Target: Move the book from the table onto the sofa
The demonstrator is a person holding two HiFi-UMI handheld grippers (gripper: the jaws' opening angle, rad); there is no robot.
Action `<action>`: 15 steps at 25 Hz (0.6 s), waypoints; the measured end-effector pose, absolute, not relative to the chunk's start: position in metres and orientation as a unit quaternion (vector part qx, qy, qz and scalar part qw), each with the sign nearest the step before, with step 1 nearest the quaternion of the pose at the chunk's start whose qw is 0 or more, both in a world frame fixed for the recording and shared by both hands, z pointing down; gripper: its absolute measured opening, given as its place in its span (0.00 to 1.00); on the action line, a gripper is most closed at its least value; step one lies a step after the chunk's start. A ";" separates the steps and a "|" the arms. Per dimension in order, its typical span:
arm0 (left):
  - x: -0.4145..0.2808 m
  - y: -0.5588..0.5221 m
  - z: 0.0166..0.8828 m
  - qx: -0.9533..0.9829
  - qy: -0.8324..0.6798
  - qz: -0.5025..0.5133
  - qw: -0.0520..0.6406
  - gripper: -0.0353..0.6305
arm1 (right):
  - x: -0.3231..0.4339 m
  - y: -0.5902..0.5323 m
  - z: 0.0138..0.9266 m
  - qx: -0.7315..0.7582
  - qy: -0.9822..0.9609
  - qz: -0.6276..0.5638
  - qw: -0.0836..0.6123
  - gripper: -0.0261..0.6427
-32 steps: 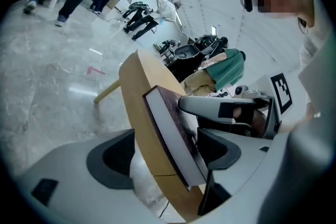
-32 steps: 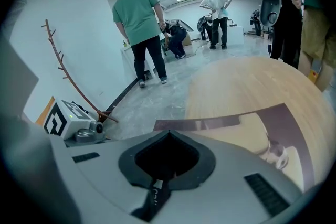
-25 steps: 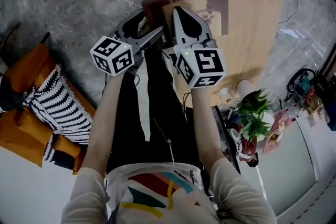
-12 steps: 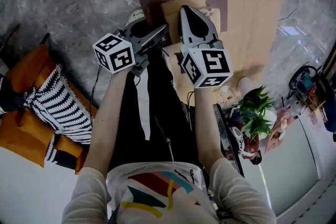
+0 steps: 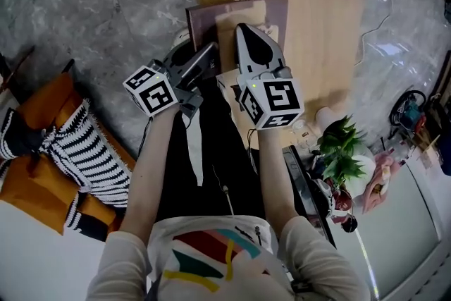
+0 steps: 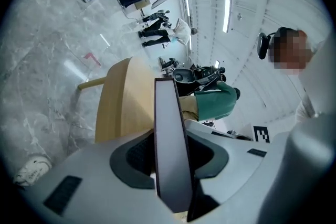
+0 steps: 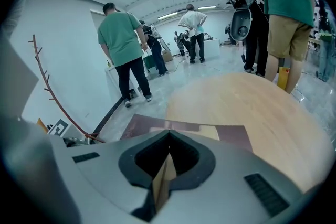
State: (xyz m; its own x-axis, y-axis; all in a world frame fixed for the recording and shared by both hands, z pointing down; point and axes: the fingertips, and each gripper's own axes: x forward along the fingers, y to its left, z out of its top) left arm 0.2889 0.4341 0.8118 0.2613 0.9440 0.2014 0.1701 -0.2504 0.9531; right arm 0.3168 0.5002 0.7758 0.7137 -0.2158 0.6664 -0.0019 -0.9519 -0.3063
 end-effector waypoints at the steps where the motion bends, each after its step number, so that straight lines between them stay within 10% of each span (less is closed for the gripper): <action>1: 0.294 0.434 0.803 0.662 0.427 0.433 0.437 0.28 | 0.319 0.501 0.767 -0.917 0.058 -0.369 0.142 0.06; 15: 0.354 0.409 0.596 0.696 0.458 0.345 0.432 0.28 | 0.340 0.489 0.551 -0.955 0.049 -0.256 0.140 0.06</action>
State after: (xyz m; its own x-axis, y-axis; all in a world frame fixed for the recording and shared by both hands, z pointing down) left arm 0.3541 0.4091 0.5960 0.3420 0.9360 0.0839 0.3398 -0.2064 0.9176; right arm 0.3403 0.4888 0.5513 0.8639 -0.1659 0.4756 -0.0223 -0.9559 -0.2928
